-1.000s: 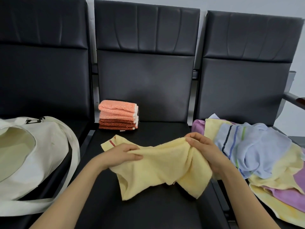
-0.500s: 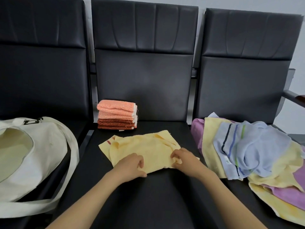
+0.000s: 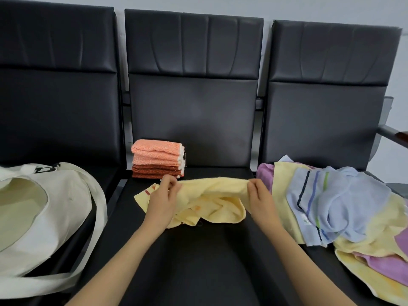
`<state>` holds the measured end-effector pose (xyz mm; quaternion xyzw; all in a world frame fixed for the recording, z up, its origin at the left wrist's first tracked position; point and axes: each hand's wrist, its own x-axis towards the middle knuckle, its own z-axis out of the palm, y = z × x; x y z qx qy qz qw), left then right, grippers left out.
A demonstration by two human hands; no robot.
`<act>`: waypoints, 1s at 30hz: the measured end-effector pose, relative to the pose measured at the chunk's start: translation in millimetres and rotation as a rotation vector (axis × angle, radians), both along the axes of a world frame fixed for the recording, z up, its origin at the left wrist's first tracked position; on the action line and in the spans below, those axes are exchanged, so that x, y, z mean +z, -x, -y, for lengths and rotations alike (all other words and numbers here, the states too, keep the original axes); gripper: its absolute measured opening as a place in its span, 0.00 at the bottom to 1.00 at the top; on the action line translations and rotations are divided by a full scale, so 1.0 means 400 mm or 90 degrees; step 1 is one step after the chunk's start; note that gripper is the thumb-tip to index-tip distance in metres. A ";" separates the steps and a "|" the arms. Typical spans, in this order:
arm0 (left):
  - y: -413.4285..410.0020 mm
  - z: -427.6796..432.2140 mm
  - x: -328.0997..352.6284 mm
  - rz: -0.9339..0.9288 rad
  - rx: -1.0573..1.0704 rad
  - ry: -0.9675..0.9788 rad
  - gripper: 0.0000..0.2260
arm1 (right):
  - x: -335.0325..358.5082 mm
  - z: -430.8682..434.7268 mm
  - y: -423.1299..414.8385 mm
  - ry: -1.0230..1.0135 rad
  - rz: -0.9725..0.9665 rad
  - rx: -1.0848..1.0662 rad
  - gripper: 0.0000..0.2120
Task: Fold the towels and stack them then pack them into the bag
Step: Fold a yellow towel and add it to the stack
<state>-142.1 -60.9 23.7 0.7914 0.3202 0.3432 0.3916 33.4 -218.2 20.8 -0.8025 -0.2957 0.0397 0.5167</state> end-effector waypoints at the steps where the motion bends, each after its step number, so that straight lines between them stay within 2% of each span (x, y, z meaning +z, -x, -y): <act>1: 0.003 0.004 0.019 0.038 0.004 0.023 0.05 | 0.013 0.001 0.003 -0.039 -0.039 0.002 0.07; 3: 0.012 -0.004 0.042 0.035 -0.032 0.058 0.06 | 0.026 0.002 0.003 -0.084 -0.077 0.016 0.09; 5: 0.025 -0.031 0.036 -0.127 -0.103 0.074 0.07 | 0.025 0.009 0.000 -0.051 -0.083 0.053 0.11; 7: 0.041 -0.060 -0.002 -0.353 -0.147 0.042 0.07 | 0.003 0.021 -0.011 0.114 -0.041 0.144 0.11; 9: 0.052 -0.070 -0.041 -0.501 -0.171 0.010 0.08 | -0.037 0.030 -0.018 0.343 -0.010 0.267 0.09; 11: 0.049 -0.060 -0.062 -0.525 -0.219 0.019 0.11 | -0.067 0.039 -0.007 0.496 -0.040 0.366 0.15; 14: 0.039 -0.036 -0.067 -0.522 -0.305 0.037 0.19 | -0.081 0.033 0.011 0.515 -0.079 0.388 0.26; 17: 0.039 -0.029 -0.079 -0.598 -0.346 0.002 0.26 | -0.078 0.015 0.013 0.531 0.065 0.362 0.23; 19: 0.040 -0.033 -0.086 -0.604 -0.322 -0.019 0.25 | -0.078 0.009 0.014 0.497 0.131 0.365 0.17; 22: 0.032 -0.039 -0.080 -0.588 -0.288 -0.092 0.07 | -0.060 0.010 0.023 0.343 0.002 0.321 0.05; 23: 0.030 -0.039 -0.078 -0.561 -0.281 -0.090 0.08 | -0.051 0.011 0.024 0.287 -0.045 0.302 0.03; 28: 0.008 -0.018 -0.032 -0.261 -0.179 0.093 0.06 | -0.018 0.009 0.027 0.113 -0.213 0.258 0.04; 30: 0.001 -0.011 -0.013 -0.169 -0.154 0.169 0.07 | -0.012 0.009 0.028 0.065 -0.229 0.266 0.07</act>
